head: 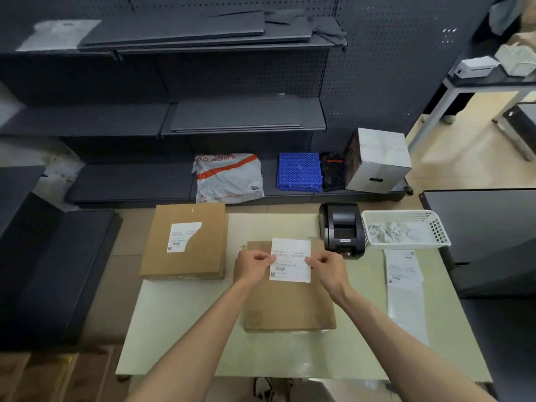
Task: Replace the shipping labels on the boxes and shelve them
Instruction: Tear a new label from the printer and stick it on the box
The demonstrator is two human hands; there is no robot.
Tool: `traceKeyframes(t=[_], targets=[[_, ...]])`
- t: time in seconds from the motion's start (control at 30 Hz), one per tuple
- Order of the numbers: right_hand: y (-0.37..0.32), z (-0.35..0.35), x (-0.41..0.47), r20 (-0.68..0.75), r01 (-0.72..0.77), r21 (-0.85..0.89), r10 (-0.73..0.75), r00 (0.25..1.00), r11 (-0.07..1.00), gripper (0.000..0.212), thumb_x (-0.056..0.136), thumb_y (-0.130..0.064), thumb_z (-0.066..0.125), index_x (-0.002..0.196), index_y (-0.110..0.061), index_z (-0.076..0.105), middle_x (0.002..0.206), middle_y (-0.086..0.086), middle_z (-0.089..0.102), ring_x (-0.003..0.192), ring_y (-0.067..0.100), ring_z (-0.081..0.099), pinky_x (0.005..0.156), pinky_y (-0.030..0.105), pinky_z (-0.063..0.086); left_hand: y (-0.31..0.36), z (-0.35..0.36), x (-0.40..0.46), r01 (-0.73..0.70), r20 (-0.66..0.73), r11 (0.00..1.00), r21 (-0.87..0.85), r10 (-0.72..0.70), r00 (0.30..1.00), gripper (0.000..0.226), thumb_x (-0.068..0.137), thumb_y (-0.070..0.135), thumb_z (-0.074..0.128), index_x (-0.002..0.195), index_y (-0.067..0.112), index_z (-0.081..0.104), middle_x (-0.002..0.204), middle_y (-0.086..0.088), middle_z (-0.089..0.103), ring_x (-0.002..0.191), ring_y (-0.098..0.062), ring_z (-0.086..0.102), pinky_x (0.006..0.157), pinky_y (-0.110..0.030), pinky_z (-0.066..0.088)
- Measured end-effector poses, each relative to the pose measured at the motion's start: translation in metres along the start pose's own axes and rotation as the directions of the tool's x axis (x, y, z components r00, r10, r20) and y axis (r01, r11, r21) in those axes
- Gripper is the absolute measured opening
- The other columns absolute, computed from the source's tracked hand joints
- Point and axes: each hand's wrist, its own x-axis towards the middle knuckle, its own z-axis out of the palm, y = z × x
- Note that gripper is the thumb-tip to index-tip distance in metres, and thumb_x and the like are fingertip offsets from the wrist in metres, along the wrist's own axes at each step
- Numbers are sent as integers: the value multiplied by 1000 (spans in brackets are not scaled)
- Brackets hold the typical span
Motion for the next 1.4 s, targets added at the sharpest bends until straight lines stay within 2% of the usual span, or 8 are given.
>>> traceKeyframes(t=[0.07, 0.13, 0.23, 0.7, 0.9, 1.03, 1.2, 1.4], targets=[[13, 7, 2, 2, -14, -65, 14, 1000, 998, 28, 84, -16, 71, 64, 0, 59, 64, -1, 59, 64, 13, 51, 66, 37, 48, -11, 6, 3, 29, -30, 998, 60, -27, 999, 20, 84, 26, 81, 67, 29, 72, 88, 8, 77, 80, -13, 69, 76, -32, 57], [23, 14, 4, -11, -25, -123, 24, 1000, 992, 25, 83, -16, 69, 62, -6, 61, 64, -3, 62, 64, 12, 54, 68, 38, 49, -24, 12, 6, 56, -47, 990, 127, -50, 998, 21, 84, 30, 80, 66, 31, 71, 86, 12, 76, 85, -13, 70, 83, -34, 57], [39, 22, 10, -4, -42, -198, 43, 999, 979, 25, 84, -20, 68, 61, -19, 61, 65, -7, 64, 64, 12, 56, 63, 32, 45, -40, 20, 10, 88, -57, 979, 184, -79, 995, 20, 85, 35, 79, 68, 31, 69, 87, 13, 75, 86, -13, 69, 81, -30, 54], [76, 37, 23, -6, -2, -392, 0, 1000, 920, 13, 87, -25, 66, 76, -19, 66, 83, -8, 67, 78, 16, 60, 66, 27, 41, -73, 49, 22, 135, -149, 929, 344, -88, 985, 15, 88, 38, 74, 91, 24, 80, 96, 7, 77, 92, -19, 69, 69, -26, 41], [82, 44, 25, -20, 31, -446, -45, 999, 895, 10, 90, -26, 63, 82, -21, 62, 93, -4, 60, 82, 17, 56, 70, 28, 39, -76, 52, 23, 131, -162, 909, 396, -71, 984, 15, 88, 38, 73, 90, 25, 80, 94, 5, 77, 90, -23, 69, 73, -29, 48], [83, 47, 24, -17, 45, -487, -61, 998, 872, 13, 92, -29, 59, 80, -24, 57, 93, -5, 53, 79, 17, 52, 72, 29, 41, -78, 56, 25, 121, -180, 898, 424, -47, 983, 13, 89, 34, 71, 87, 24, 78, 92, 6, 77, 88, -23, 68, 79, -32, 51], [83, 49, 26, -2, 64, -533, -77, 997, 843, 16, 93, -28, 55, 79, -22, 52, 92, -6, 45, 74, 18, 47, 70, 29, 38, -80, 56, 26, 56, -150, 885, 462, 16, 988, 12, 90, 31, 69, 84, 22, 74, 85, 7, 73, 84, -21, 66, 74, -32, 48], [77, 47, 26, 12, 83, -560, -92, 996, 824, 15, 91, -29, 56, 84, -18, 50, 95, -2, 50, 81, 25, 56, 71, 33, 42, -81, 49, 29, 10, -110, 867, 499, 52, 993, 17, 91, 36, 70, 90, 21, 61, 83, 8, 63, 83, -20, 62, 74, -34, 48]])
